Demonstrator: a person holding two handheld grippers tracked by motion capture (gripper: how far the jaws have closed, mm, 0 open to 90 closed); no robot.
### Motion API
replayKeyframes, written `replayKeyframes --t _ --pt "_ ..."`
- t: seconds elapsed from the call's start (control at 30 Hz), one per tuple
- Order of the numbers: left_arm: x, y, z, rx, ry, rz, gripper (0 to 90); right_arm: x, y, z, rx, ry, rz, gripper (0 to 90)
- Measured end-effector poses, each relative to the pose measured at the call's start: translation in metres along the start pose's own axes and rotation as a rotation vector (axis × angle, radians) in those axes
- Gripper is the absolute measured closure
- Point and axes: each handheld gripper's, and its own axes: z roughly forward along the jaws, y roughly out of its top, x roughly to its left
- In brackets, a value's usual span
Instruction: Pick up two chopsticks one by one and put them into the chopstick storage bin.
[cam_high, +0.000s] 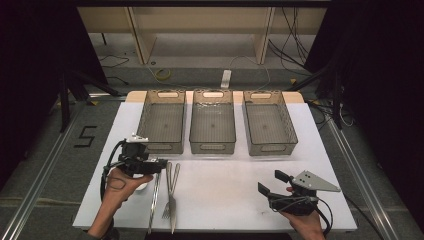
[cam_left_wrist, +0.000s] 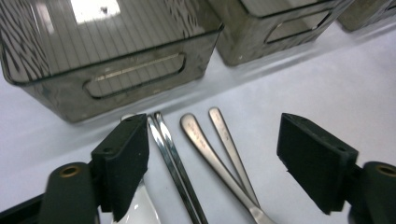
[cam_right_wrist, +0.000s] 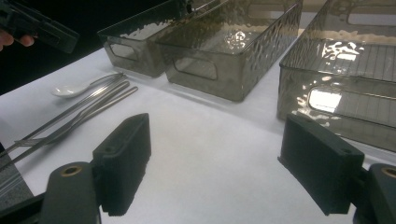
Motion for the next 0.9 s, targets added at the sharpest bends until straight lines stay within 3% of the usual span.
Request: replayKeyframes --t 0.13,0.33,0.57,0.9 --pt "0.002 0.000 0.003 0.087 0.018 -0.001 30.4 0.000 0.000 0.001 0.007 -0.003 0.001 24.4" --pt "0.001 -0.014 0.012 0.228 0.051 0.008 36.2 0.001 0.000 0.003 0.038 0.010 0.002 24.4" --pt "0.003 -0.025 0.018 0.287 0.072 0.008 49.9 0.001 0.000 0.003 0.041 0.015 0.002 24.8" --pt "-0.002 -0.035 0.025 0.365 0.072 0.055 65.4 0.002 0.000 0.004 0.048 0.029 -0.009 25.9"
